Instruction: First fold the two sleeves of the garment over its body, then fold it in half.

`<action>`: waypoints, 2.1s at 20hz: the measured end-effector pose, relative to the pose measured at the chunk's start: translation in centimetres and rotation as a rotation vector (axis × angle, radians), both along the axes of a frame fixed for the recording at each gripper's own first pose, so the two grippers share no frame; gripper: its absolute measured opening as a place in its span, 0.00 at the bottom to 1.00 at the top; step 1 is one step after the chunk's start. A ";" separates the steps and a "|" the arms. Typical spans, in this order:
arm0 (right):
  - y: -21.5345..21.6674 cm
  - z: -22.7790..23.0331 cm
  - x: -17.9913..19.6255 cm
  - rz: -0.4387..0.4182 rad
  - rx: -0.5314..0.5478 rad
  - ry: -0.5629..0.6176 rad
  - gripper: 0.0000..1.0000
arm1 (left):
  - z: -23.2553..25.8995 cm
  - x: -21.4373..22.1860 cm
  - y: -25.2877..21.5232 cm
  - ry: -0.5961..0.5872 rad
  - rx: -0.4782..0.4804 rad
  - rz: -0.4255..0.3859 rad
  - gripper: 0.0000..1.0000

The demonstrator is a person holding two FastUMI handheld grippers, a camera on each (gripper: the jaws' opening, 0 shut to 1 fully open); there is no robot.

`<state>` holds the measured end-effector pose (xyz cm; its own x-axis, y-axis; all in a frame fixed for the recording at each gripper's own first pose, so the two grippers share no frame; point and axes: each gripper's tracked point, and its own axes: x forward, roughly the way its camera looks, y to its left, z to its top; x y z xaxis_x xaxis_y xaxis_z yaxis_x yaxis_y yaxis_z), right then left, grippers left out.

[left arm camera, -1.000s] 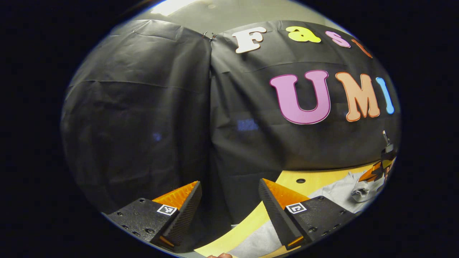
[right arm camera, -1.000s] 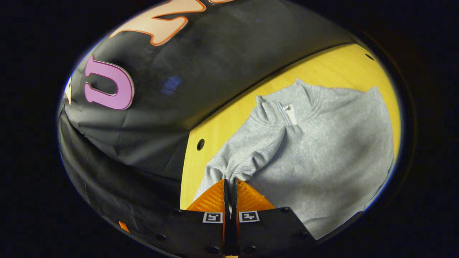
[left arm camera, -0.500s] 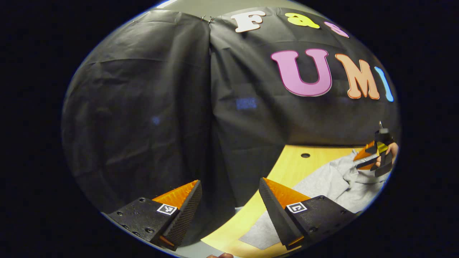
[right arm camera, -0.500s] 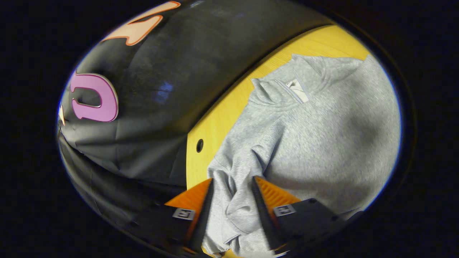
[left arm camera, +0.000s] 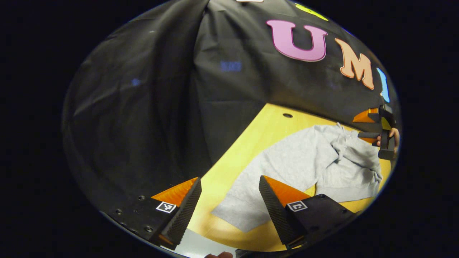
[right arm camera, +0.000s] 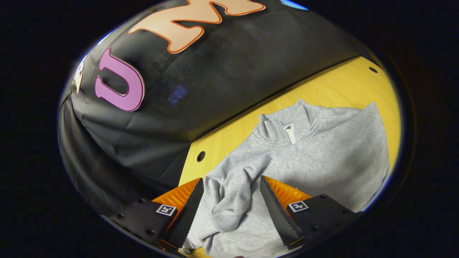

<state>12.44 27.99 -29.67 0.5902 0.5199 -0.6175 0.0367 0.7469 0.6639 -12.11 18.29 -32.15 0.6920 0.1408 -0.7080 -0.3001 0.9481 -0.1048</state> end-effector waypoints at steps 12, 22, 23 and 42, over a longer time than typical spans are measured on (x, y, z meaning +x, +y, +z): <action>-7.0 3.8 -2.5 0.071 -0.192 -0.167 0.93 | -5.2 -2.9 -2.2 0.212 -0.059 0.021 1.00; -11.6 6.5 -4.2 0.082 -0.292 -0.274 0.98 | -5.2 -1.6 -3.9 0.305 -0.023 -0.079 0.08; -12.0 6.6 -4.5 0.085 -0.305 -0.281 0.98 | -4.9 -1.4 -4.2 0.303 -0.020 -0.081 0.02; -20.5 4.2 -14.8 0.091 -0.446 -0.227 0.98 | 8.6 18.9 -12.9 -0.052 0.039 -0.331 0.00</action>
